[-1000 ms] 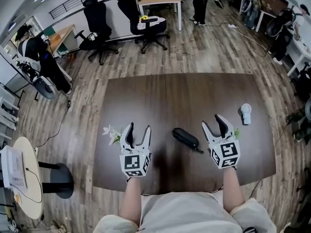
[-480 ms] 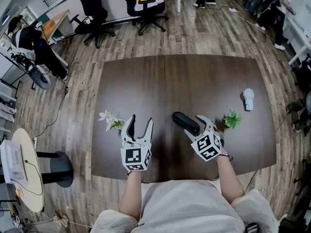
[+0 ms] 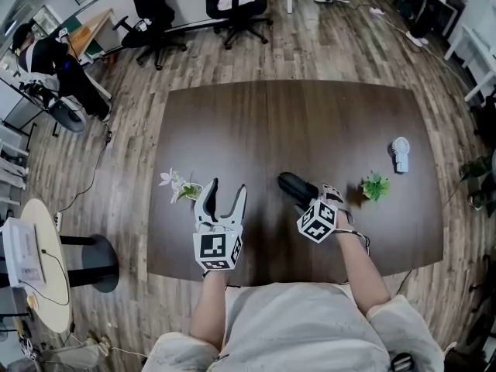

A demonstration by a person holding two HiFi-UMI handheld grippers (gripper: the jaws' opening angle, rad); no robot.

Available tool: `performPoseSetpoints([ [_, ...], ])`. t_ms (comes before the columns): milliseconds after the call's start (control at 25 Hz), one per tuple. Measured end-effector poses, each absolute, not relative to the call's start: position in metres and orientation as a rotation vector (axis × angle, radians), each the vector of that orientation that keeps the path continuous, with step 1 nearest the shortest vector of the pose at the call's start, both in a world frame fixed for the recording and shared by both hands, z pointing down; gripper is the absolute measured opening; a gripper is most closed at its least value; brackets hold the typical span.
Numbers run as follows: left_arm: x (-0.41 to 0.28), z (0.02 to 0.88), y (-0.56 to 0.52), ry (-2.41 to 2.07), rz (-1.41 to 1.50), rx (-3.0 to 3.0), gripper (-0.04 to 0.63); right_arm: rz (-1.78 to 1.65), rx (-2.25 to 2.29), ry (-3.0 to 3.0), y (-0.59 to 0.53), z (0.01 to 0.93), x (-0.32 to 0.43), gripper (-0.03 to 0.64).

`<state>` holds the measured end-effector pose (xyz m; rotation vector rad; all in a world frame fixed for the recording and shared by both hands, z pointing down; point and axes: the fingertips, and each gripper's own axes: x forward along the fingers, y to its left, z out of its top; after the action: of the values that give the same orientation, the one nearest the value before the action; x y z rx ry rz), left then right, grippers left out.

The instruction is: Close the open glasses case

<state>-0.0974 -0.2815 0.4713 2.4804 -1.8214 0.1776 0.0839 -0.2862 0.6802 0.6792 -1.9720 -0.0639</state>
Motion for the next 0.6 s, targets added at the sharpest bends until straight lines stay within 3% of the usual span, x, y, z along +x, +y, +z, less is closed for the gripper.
performPoseSetpoints([
  [600, -0.079, 0.47, -0.278, -1.743, 0.163, 2.543, 0.276, 0.107, 0.774, -2.042, -0.298, 0.673, 0.089, 0.265],
])
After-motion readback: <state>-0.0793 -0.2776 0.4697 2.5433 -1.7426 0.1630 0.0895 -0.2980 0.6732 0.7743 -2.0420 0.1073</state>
